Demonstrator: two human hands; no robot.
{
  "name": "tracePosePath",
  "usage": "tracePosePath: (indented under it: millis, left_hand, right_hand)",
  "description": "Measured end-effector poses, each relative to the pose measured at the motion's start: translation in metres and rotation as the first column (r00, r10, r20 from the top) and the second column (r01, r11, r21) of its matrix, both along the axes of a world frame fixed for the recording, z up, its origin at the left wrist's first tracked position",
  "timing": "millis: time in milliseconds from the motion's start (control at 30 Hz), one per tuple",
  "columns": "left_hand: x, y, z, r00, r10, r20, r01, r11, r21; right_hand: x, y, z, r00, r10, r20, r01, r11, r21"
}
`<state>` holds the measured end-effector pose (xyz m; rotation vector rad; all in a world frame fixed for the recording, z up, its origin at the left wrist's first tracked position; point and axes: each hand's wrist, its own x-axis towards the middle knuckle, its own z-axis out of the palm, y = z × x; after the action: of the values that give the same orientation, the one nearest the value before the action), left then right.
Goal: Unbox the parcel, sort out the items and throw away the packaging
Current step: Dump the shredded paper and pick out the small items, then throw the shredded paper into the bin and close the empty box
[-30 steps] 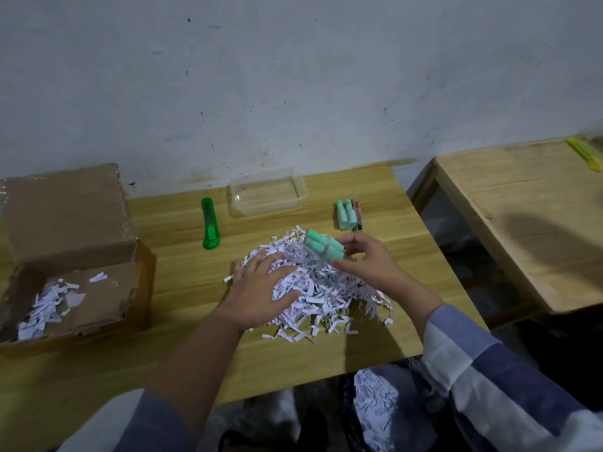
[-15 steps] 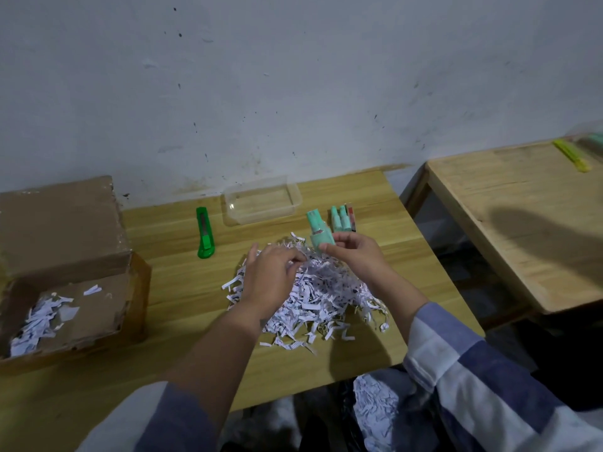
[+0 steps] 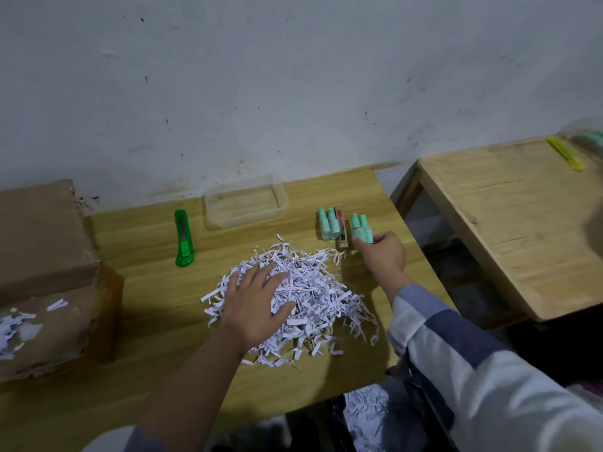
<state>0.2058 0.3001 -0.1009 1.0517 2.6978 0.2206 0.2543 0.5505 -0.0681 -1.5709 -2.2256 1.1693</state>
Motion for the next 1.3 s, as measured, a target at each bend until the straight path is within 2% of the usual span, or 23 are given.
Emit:
tracePosePath:
  millis: [200,300,367,433,467,567,633,700,767,867,933,1033,1133,1200,1300]
  left_hand:
    - [-0.001,0.0,-0.001,1.0,0.017,0.01,-0.017,0.998,0.067]
    - [-0.001,0.0,0.005,1.0,0.028,-0.014,-0.026,0.991,0.128]
    - [-0.005,0.001,0.012,0.998,0.029,-0.056,-0.018,0.983,0.183]
    - [-0.01,0.003,0.018,0.992,0.041,-0.121,-0.011,0.97,0.243]
    - [-0.014,0.004,0.021,0.989,0.052,-0.142,-0.013,0.965,0.262]
    - [-0.024,0.004,0.022,0.996,0.052,-0.076,-0.037,0.982,0.185]
    - [-0.026,0.0,0.019,0.998,0.053,0.042,-0.056,0.995,0.087]
    - [-0.022,-0.01,0.019,0.992,0.042,0.121,-0.047,0.998,0.034]
    - [-0.016,-0.024,0.02,0.987,-0.02,0.157,0.016,1.0,0.025]
    - [-0.006,-0.048,0.018,0.971,-0.118,0.21,0.125,0.992,-0.018]
    - [-0.001,-0.059,0.012,0.97,-0.161,0.184,0.17,0.985,-0.034]
    - [-0.001,-0.062,-0.001,0.977,-0.184,0.107,0.187,0.982,-0.014]
    - [-0.01,-0.048,-0.003,0.983,-0.146,0.114,0.147,0.989,0.006]
    - [-0.012,-0.035,0.0,0.985,-0.097,0.14,0.095,0.995,0.019]
    - [-0.009,-0.024,0.004,0.987,-0.02,0.16,0.002,0.993,0.114]
  right_hand:
    - [-0.014,0.0,-0.009,0.998,0.058,0.034,-0.058,0.998,0.001]
    - [-0.01,-0.005,-0.005,0.99,0.106,0.095,-0.122,0.976,0.183]
    - [-0.006,-0.016,0.0,0.976,0.219,-0.003,-0.208,0.931,0.3]
    - [0.0,-0.032,0.005,0.893,0.436,-0.112,-0.389,0.872,0.297]
    - [0.003,-0.039,0.005,0.831,0.544,-0.117,-0.497,0.821,0.281]
    - [0.009,-0.053,0.0,0.625,0.779,0.055,-0.774,0.609,0.17]
    - [0.015,-0.056,-0.002,0.546,0.826,0.143,-0.838,0.54,0.081]
    - [0.024,-0.057,-0.002,0.537,0.828,0.163,-0.842,0.537,0.048]
    - [0.038,-0.057,-0.004,0.512,0.846,0.148,-0.857,0.514,0.028]
    - [0.061,-0.062,-0.011,0.404,0.898,0.174,-0.912,0.41,0.004]
    - [0.068,-0.069,-0.02,0.364,0.903,0.229,-0.931,0.36,0.06]
    - [0.06,-0.077,-0.031,0.361,0.889,0.281,-0.932,0.33,0.151]
    - [0.043,-0.084,-0.034,0.371,0.892,0.258,-0.918,0.31,0.248]
    - [0.033,-0.087,-0.035,0.416,0.888,0.193,-0.889,0.354,0.291]
    - [0.025,-0.089,-0.037,0.507,0.862,0.025,-0.829,0.48,0.288]
